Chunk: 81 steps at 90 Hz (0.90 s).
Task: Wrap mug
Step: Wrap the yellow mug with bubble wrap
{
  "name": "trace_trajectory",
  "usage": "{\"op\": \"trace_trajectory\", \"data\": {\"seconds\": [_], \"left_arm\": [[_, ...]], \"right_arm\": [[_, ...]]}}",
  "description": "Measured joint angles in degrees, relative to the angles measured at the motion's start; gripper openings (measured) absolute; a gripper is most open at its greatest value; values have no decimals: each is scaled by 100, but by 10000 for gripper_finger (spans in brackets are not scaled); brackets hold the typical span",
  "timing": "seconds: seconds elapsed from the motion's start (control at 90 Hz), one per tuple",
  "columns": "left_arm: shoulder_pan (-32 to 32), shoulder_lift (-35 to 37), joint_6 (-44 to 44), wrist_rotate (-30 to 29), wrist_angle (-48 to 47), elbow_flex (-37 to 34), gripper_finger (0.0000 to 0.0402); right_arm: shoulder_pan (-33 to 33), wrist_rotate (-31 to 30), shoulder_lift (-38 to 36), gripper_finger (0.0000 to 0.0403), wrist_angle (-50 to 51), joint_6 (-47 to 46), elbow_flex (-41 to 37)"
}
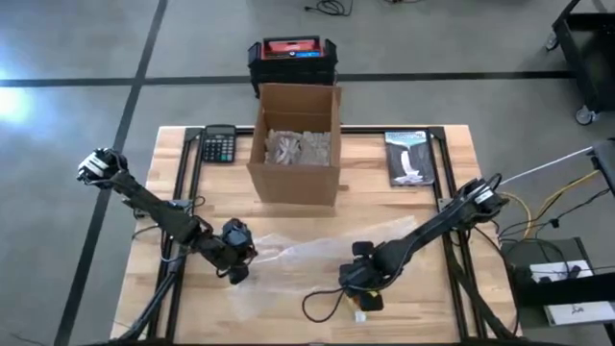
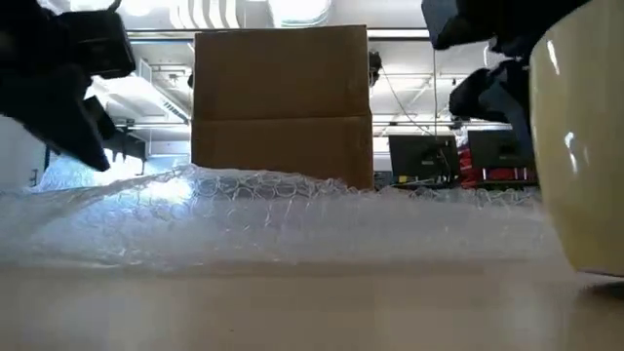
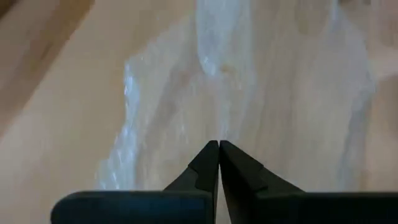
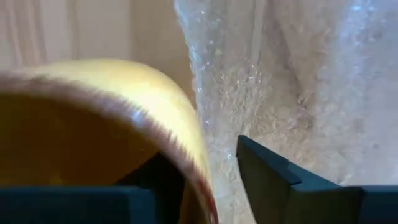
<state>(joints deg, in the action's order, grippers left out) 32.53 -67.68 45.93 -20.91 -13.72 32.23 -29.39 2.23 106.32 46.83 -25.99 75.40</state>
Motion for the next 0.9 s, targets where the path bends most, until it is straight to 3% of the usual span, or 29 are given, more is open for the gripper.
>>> {"op": "trace_trajectory", "data": {"seconds": [0.133, 0.333, 0.522, 0.589, 0.7, 0.9], "left_arm": [[-267, 1, -582, -12, 309, 0, 0], [-740, 2, -1209, 20, 387, 0, 0], [-1043, 2, -1546, 87, 371, 0, 0], [-1089, 2, -1592, 88, 339, 0, 0], [-1097, 2, -1604, 90, 318, 0, 0], [-1097, 7, -1528, 267, 311, 0, 0]], "right_arm": [[2, 122, 20, 12, 117, 165, 134], [20, -22, -58, 10, 628, 585, 1184], [238, -1626, -78, 6, 472, 1378, 1781], [480, -1895, -42, 4, 223, 1469, 1761], [869, -1830, 198, 3, 131, 1474, 1740], [1217, -972, 760, 3, 193, 1515, 1729]]}}
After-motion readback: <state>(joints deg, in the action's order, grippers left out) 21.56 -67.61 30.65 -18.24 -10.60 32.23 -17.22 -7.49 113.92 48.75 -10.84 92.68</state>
